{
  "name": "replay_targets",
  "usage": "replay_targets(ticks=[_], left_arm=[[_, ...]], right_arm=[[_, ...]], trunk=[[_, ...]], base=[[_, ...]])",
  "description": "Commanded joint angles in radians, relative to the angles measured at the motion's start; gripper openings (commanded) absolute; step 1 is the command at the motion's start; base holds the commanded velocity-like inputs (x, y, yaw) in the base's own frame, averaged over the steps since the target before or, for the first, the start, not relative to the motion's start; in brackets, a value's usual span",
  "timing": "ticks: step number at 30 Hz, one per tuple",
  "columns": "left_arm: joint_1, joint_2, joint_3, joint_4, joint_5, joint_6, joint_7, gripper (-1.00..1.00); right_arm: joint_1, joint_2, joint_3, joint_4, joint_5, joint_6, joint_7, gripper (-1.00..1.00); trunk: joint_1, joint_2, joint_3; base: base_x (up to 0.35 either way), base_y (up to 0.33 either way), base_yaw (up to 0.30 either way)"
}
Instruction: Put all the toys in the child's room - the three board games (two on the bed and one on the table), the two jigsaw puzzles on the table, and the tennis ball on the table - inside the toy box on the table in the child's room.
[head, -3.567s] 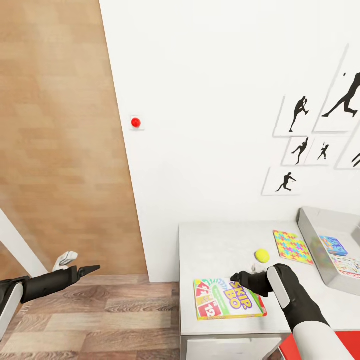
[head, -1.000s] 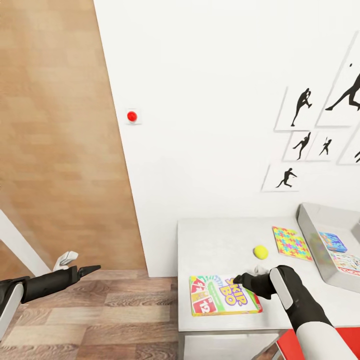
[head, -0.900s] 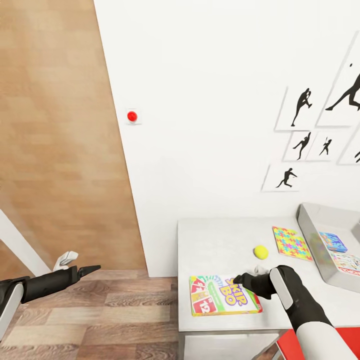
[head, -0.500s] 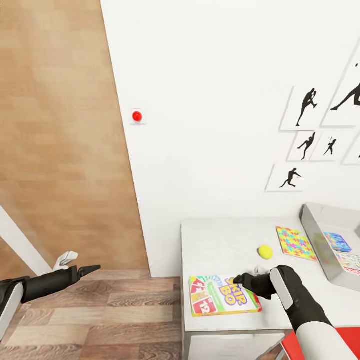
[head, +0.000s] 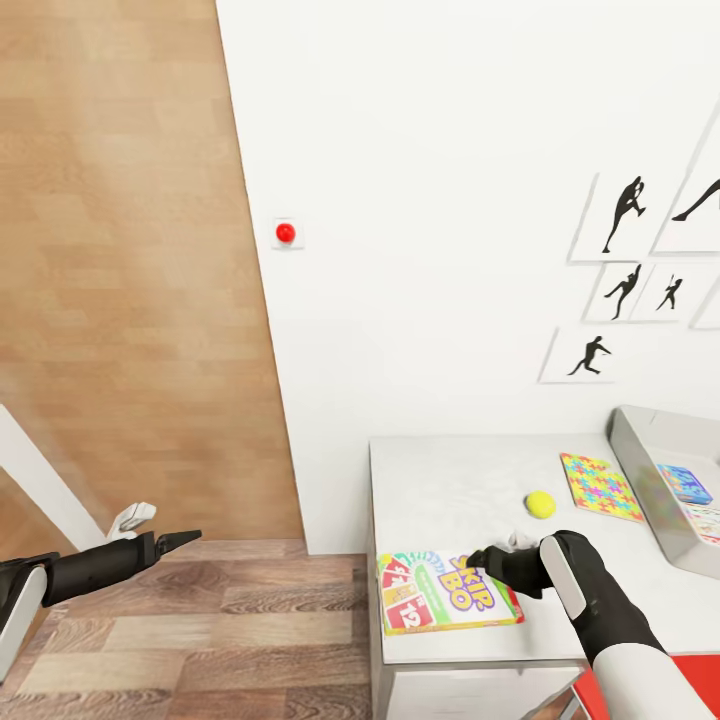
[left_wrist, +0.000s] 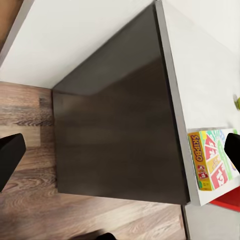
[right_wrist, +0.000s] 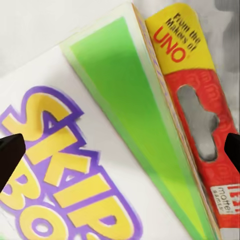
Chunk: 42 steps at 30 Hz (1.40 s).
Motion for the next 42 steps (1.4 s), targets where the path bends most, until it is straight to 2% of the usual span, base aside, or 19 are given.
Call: replay_targets(ticks=[1, 21, 42], left_arm=[[-0.001, 0.0, 0.001, 0.0, 0.0, 0.004, -0.003, 1.0], [-0.001, 0.001, 0.001, 0.0, 0.0, 0.004, -0.003, 1.0], [-0.001, 0.0, 0.001, 0.0, 0.0, 0.004, -0.003, 1.0]], right_arm=[[-0.001, 0.0, -0.002, -0.001, -0.001, 0.005, 0.0, 1.0], [-0.001, 0.0, -0.002, -0.001, -0.001, 0.005, 0.001, 1.0], [0.0, 0.0, -0.002, -0.001, -0.001, 0.005, 0.001, 1.0]], trunk=[[0.001, -0.002, -0.002], [0.001, -0.002, -0.002], [0.001, -0.002, -0.002]], base=[[0.0, 0.102, 0.0], [0.0, 0.103, 0.0], [0.0, 0.017, 0.0]])
